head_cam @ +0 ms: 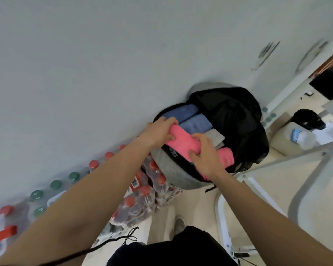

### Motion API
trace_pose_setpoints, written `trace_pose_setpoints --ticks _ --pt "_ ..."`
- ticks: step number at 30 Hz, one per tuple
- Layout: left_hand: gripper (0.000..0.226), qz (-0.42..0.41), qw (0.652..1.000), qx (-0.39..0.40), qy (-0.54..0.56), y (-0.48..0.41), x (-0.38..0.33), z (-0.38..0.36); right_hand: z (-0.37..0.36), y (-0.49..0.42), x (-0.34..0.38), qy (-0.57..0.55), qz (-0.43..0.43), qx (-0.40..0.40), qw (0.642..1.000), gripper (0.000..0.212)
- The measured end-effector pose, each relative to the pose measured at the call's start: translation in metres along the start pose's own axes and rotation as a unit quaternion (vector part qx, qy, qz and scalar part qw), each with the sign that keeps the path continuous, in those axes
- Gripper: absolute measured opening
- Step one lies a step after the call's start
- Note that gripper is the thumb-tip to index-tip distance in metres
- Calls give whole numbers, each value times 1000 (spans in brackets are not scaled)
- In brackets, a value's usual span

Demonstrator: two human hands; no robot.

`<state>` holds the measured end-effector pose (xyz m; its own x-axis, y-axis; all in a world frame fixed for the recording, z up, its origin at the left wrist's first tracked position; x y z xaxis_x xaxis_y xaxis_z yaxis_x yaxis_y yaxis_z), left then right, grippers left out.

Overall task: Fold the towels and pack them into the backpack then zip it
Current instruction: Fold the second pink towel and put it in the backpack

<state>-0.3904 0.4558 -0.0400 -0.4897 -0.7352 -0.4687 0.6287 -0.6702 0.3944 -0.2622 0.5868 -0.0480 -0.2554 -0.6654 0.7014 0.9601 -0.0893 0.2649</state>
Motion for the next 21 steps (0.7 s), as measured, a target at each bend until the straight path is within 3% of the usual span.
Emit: trace_pose_setpoints --ticks 5,10,13,17,21 --pt "49 15 990 63 -122 0 10 -4 -36 2 4 11 2 31 999 48" --pt "58 14 977 113 -178 -5 13 -11 -47 1 4 25 -39 35 998 45" --pt "61 20 977 83 -197 -10 12 -13 -43 3 6 96 -79 49 991 48" --pt "63 37 984 30 -170 -7 11 -14 -30 4 15 294 -88 -17 952 35" --pt "38 45 973 16 -227 -1 9 -17 -25 -5 7 329 -72 -31 941 31"
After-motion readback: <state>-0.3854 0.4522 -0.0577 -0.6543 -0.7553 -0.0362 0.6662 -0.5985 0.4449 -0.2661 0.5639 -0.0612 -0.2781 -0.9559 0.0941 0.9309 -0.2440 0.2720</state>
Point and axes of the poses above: each hand's wrist, its own y-axis away from the middle knuckle, its own z-axis out of the back of the hand, x = y × z, the point moved 7 cm from there along -y, towards the middle knuckle, and after that the axes turned 13 degrees about x, right-handed, at the moved point
